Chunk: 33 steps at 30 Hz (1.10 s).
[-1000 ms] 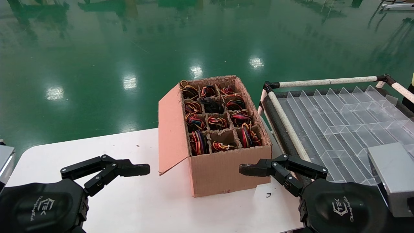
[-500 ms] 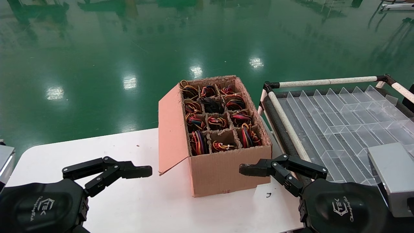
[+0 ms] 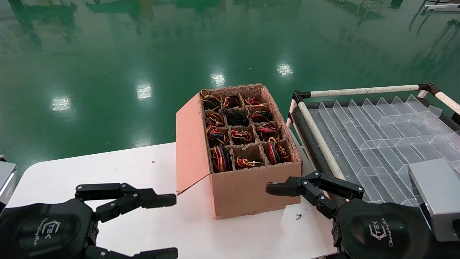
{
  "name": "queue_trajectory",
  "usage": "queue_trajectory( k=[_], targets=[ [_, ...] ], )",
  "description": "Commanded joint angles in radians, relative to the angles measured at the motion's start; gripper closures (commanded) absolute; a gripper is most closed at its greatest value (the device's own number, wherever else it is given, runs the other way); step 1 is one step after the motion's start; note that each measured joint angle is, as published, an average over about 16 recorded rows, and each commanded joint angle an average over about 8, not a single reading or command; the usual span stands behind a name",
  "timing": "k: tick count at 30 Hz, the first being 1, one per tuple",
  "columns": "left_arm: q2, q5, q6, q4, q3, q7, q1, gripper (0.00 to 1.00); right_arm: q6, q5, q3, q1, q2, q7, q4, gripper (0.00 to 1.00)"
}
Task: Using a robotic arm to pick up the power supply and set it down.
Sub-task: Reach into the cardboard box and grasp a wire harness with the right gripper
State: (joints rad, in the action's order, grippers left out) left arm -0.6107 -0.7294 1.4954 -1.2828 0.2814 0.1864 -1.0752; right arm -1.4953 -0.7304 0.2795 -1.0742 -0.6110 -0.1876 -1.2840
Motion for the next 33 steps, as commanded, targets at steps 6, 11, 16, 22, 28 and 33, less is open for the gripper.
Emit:
queue_trajectory(
  k=[6, 11, 16, 22, 28, 33],
  targets=[
    [0.0, 0.0, 0.0, 0.0, 0.0, 0.0, 0.0, 1.0, 0.0, 0.0, 0.0, 0.0, 0.0, 0.0, 0.0, 0.0],
    [0.0, 0.0, 0.0, 0.0, 0.0, 0.0, 0.0, 1.0, 0.0, 0.0, 0.0, 0.0, 0.0, 0.0, 0.0, 0.0],
    [0.0, 0.0, 0.0, 0.0, 0.0, 0.0, 0.0, 1.0, 0.0, 0.0, 0.0, 0.0, 0.0, 0.0, 0.0, 0.0],
    [0.0, 0.0, 0.0, 0.0, 0.0, 0.0, 0.0, 1.0, 0.016, -0.015, 0.002, -0.002, 0.003, -0.004, 0.006, 0.0],
    [0.0, 0.0, 0.0, 0.001, 0.001, 0.0, 0.0, 0.72, 0.091, -0.084, 0.012, -0.016, 0.005, -0.014, 0.037, 0.0],
    [0.0, 0.0, 0.0, 0.001, 0.001, -0.001, -0.001, 0.29, 0.158, -0.15, 0.023, -0.039, -0.007, -0.008, 0.085, 0.0]
  ],
)
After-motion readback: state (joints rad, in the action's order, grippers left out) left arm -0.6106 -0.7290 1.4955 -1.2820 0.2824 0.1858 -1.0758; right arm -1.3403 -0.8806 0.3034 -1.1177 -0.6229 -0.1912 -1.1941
